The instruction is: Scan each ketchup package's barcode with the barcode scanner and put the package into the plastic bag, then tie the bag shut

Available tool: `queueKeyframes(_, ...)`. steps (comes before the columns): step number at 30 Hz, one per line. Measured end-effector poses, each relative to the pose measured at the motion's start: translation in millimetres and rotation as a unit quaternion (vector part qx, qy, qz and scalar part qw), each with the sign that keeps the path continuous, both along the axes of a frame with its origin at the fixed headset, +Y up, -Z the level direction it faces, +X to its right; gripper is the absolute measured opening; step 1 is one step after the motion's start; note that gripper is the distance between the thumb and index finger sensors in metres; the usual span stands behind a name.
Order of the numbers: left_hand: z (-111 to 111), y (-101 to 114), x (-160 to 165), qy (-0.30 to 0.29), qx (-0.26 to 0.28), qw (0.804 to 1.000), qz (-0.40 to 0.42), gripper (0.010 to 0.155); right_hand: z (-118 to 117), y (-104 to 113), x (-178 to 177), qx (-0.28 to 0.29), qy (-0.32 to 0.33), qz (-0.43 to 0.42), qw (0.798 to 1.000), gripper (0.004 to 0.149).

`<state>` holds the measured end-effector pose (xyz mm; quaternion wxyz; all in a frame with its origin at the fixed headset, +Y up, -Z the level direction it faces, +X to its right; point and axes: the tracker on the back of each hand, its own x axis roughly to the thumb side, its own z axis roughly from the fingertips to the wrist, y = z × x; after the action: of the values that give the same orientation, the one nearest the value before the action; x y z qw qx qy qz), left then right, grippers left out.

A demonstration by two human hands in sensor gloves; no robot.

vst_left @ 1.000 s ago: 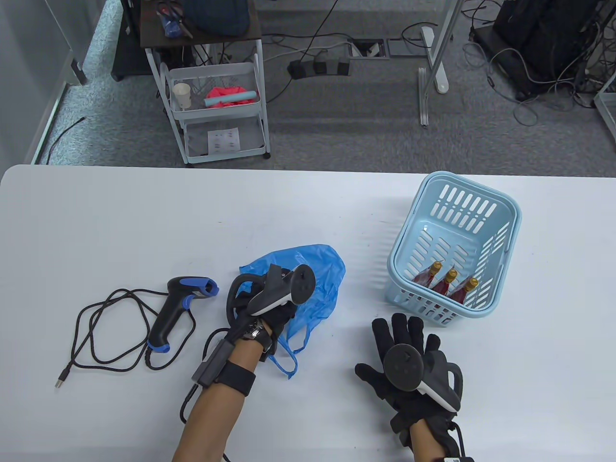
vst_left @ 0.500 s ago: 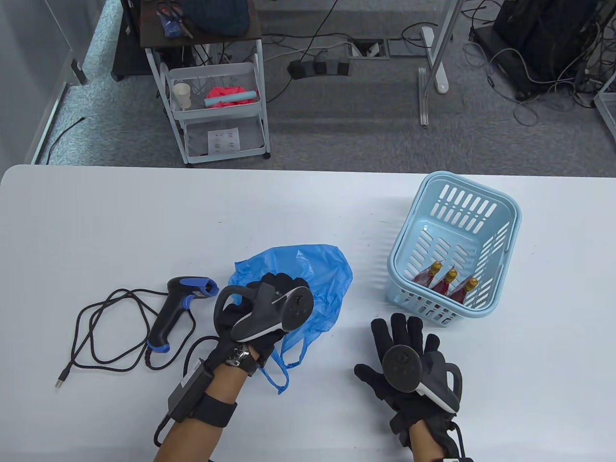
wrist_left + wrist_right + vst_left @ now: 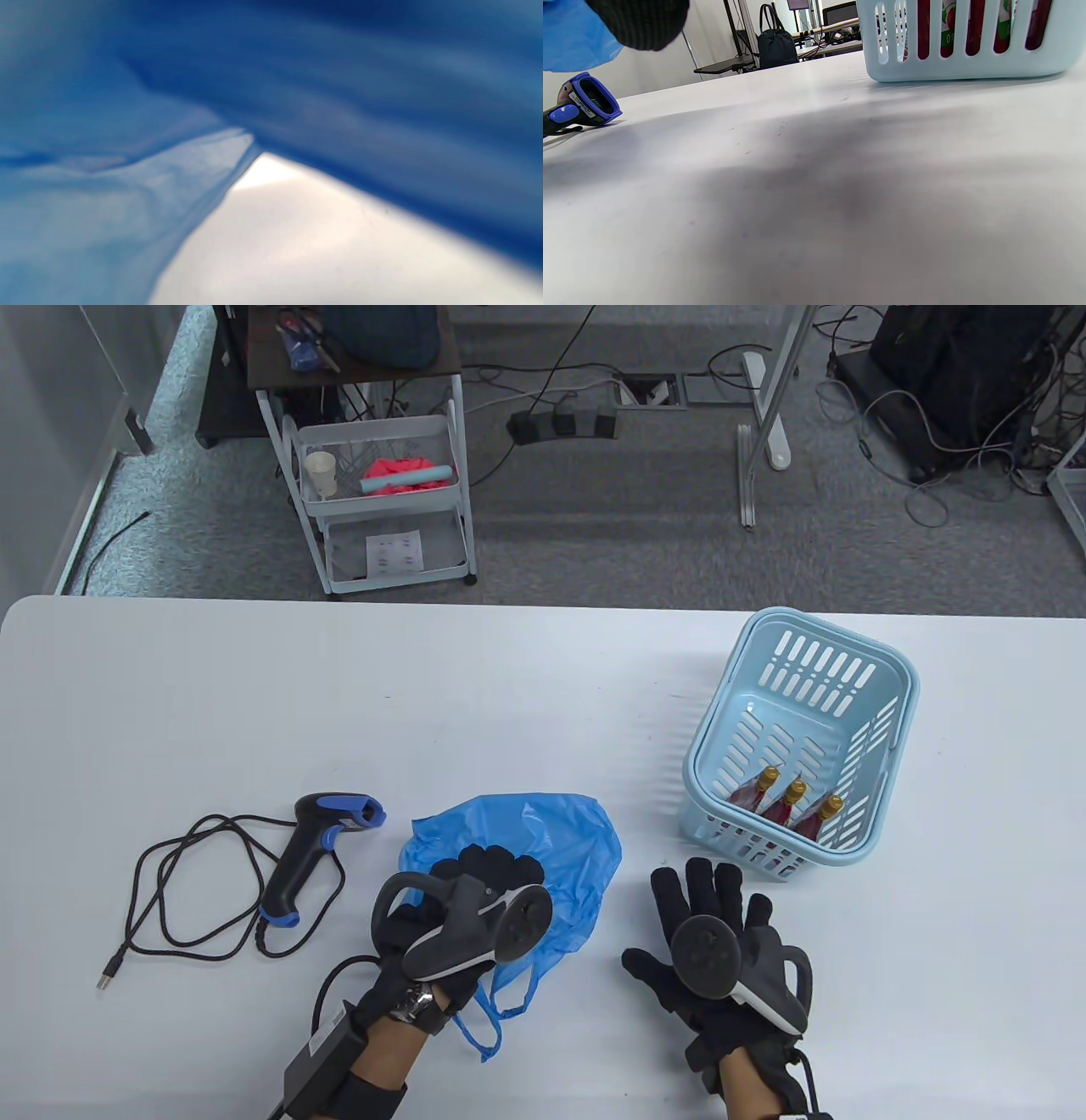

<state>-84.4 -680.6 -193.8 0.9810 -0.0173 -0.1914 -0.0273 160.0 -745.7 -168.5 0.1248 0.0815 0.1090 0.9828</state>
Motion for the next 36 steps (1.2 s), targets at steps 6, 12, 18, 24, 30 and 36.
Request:
queueKeyframes(6,10,-23,-3,0.006,-0.013,1.0,-0.008,0.04,0,-1,-2,-0.002,0.004,0.0,1.0,0.09)
queueKeyframes(12,17,-45,-5,0.011,-0.03,0.999,-0.012,0.04,1,-1,-4,-0.001,0.009,0.001,1.0,0.09)
queueKeyframes(18,21,-65,-5,0.016,-0.049,0.998,-0.023,0.04,2,-1,-6,0.001,0.014,0.0,1.0,0.09)
queueKeyframes(24,21,-77,1,0.017,-0.069,0.997,-0.037,0.041,3,-1,-8,0.004,0.016,-0.003,1.0,0.089)
queueKeyframes(30,21,-85,5,0.005,-0.092,0.995,-0.034,0.049,4,-1,-11,0.004,0.021,-0.001,1.0,0.089)
queueKeyframes(36,24,-80,4,-0.015,-0.108,0.994,-0.003,0.065,5,0,-13,0.007,0.026,0.001,1.0,0.087)
